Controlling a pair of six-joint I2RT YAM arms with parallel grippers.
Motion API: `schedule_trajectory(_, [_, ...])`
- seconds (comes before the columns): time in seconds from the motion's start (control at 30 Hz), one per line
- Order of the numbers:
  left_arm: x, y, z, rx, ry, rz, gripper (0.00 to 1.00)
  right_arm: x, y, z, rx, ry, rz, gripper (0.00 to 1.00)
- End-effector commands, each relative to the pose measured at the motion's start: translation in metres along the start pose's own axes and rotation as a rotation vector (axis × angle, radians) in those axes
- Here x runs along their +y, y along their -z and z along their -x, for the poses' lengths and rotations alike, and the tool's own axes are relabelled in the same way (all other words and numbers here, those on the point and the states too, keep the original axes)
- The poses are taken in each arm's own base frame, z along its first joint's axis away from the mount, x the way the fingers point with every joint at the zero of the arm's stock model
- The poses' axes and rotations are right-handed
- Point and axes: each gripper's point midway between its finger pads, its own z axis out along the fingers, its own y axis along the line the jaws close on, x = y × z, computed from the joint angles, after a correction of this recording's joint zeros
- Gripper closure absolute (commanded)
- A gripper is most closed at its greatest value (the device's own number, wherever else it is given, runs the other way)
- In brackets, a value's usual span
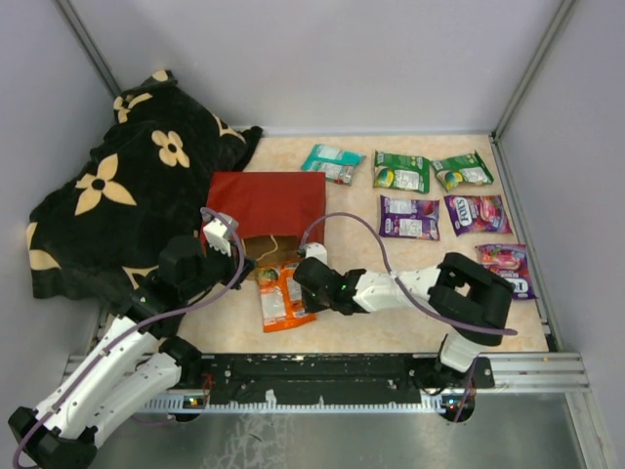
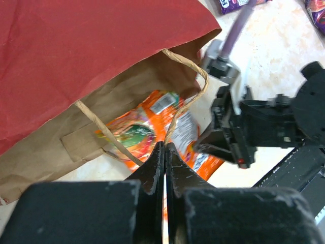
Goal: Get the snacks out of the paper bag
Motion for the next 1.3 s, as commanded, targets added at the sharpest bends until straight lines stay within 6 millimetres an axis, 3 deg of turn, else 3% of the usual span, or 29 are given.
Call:
schedule_trajectory(0.0, [-0.002,0.001,0.001,0.001,0.005,-0.009,1.00,-0.081,0.047,0.024,-0.058,0.397,-0.375,1.00])
schedule_trajectory(0.2, [-0.003,-0.001,0.000,0.012,0.006,-0.015,1.00,-0.117,0.083,0.045,-0.145,0.456,-0.498,1.00])
schedule_trajectory(0.37, [-0.002,-0.002,-0.002,0.019,0.007,-0.010,1.00,-0.141,0.105,0.047,-0.136,0.391,-0.481,1.00])
schedule_trajectory(0.47, [-0.001,-0.002,-0.002,0.021,0.007,-0.005,1.00,-0.143,0.123,0.049,-0.161,0.343,-0.448,1.00])
schedule_trajectory(0.73, [0.003,-0.002,-0.001,0.019,0.009,0.020,1.00,-0.116,0.164,0.048,-0.137,0.080,-0.246,1.00])
schedule_trajectory(0.87, [0.004,-0.003,-0.002,0.021,0.012,0.025,1.00,-0.138,0.190,0.053,-0.146,-0.195,-0.331,1.00])
schedule_trajectory(1.03, [0.005,-0.003,-0.002,0.025,0.011,0.029,1.00,-0.127,0.200,0.071,-0.232,-0.459,-0.230,1.00])
schedule_trajectory(1.13, [0.004,-0.003,-0.002,0.024,0.014,0.027,1.00,-0.130,0.198,0.081,-0.276,-0.696,-0.186,1.00])
schedule_trajectory(1.27, [0.004,-0.003,-0.002,0.023,0.015,0.024,1.00,-0.132,0.181,0.092,-0.297,-0.988,-0.041,1.00])
